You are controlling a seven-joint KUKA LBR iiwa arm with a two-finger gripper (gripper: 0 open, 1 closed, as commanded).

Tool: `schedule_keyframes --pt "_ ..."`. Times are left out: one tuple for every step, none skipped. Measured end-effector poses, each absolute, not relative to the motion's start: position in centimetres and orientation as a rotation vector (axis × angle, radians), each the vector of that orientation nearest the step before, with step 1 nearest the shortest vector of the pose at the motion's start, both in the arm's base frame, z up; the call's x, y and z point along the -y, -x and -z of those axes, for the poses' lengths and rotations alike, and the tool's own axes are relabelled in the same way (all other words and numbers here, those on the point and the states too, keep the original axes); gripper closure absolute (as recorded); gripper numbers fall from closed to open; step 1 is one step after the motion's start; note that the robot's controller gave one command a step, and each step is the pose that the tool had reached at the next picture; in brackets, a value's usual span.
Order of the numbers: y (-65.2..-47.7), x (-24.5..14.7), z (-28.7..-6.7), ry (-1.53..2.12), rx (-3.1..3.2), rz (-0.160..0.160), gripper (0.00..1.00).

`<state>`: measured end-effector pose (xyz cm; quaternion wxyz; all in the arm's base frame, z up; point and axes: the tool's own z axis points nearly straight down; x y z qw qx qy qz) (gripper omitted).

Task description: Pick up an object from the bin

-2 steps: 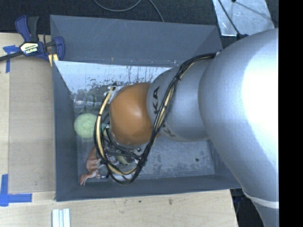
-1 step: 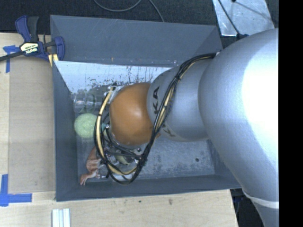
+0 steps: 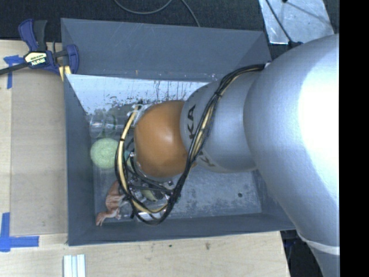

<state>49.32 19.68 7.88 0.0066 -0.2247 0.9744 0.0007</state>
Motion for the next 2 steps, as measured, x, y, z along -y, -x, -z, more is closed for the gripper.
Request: schedule_keyframes --pt "-49.20 -19.63 -9.10 0.705 -3.058 0.000 1.00" --pt "-49.30 -19.67 -9.91 0.705 -3.056 -0.001 1.00"
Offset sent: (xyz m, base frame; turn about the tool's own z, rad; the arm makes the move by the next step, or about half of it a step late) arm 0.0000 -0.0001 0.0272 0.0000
